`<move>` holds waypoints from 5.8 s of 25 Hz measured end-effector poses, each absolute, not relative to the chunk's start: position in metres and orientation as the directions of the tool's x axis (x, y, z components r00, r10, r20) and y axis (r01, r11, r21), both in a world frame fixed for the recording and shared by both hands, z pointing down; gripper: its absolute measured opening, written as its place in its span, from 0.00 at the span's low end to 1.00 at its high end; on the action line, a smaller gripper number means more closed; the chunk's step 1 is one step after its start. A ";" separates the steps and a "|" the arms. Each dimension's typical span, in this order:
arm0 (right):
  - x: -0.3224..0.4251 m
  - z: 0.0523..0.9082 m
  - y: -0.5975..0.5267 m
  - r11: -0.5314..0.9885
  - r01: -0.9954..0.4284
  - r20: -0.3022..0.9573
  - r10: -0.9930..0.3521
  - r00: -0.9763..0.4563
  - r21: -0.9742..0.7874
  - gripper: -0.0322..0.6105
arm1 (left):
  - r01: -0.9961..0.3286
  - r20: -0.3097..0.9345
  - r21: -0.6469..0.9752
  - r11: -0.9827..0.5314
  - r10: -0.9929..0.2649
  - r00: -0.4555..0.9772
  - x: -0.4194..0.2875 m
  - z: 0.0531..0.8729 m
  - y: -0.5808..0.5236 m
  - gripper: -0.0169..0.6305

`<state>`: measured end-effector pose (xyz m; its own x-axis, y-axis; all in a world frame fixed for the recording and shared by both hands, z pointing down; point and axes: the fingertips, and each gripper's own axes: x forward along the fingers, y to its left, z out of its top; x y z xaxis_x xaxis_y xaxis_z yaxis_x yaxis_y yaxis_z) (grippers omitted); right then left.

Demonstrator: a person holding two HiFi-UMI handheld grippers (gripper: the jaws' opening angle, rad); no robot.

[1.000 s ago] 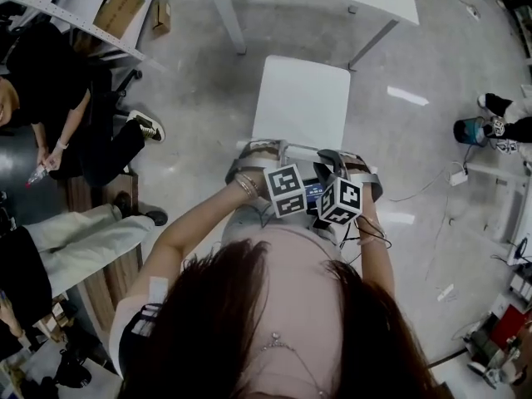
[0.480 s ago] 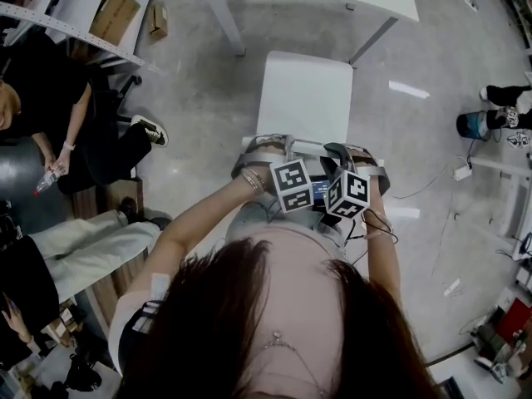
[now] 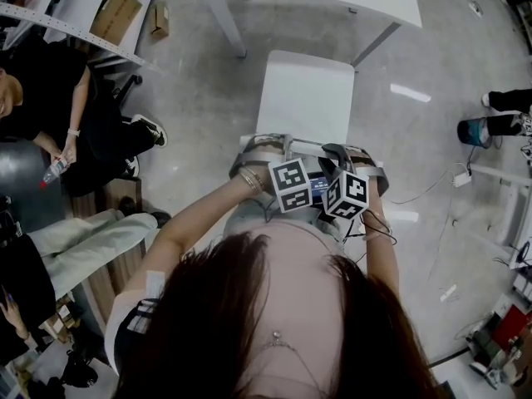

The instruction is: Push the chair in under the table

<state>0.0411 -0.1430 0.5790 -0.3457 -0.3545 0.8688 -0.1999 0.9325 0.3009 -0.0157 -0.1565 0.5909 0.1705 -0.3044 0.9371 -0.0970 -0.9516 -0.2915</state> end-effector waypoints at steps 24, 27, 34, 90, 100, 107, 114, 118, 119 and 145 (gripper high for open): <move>0.076 0.580 -0.230 0.932 -0.169 0.865 -0.362 -0.348 0.322 0.22 | -0.118 0.935 -0.289 -0.950 -0.306 0.178 0.019 0.591 -0.239 0.22; 0.079 0.580 -0.242 0.933 -0.164 0.864 -0.358 -0.353 0.320 0.22 | -0.117 0.937 -0.284 -0.952 -0.301 0.176 0.021 0.591 -0.251 0.22; 0.089 0.581 -0.270 0.932 -0.152 0.860 -0.361 -0.361 0.327 0.22 | -0.139 0.939 -0.282 -0.949 -0.303 0.165 0.031 0.592 -0.279 0.21; 0.104 0.580 -0.445 0.939 -0.085 0.834 -0.335 -0.438 0.333 0.22 | -0.231 0.930 -0.309 -0.922 -0.344 0.128 0.049 0.593 -0.453 0.23; 0.108 0.578 -0.481 0.944 -0.094 0.841 -0.324 -0.433 0.316 0.22 | -0.221 0.930 -0.311 -0.924 -0.344 0.130 0.053 0.591 -0.490 0.23; 0.104 0.578 -0.507 0.951 -0.096 0.858 -0.308 -0.410 0.296 0.22 | -0.207 0.928 -0.313 -0.927 -0.345 0.139 0.048 0.590 -0.517 0.23; 0.100 0.579 -0.532 0.950 -0.109 0.862 -0.312 -0.400 0.293 0.22 | -0.190 0.930 -0.310 -0.932 -0.339 0.142 0.045 0.591 -0.542 0.23; 0.102 0.580 -0.543 0.947 -0.119 0.859 -0.320 -0.399 0.297 0.22 | -0.185 0.933 -0.303 -0.935 -0.331 0.143 0.047 0.592 -0.552 0.23; 0.101 0.580 -0.546 0.947 -0.121 0.859 -0.322 -0.399 0.298 0.22 | -0.184 0.933 -0.303 -0.935 -0.331 0.142 0.046 0.593 -0.556 0.23; 0.098 0.584 -0.623 0.937 -0.141 0.852 -0.349 -0.391 0.319 0.22 | -0.170 0.929 -0.319 -0.932 -0.343 0.138 0.043 0.596 -0.633 0.23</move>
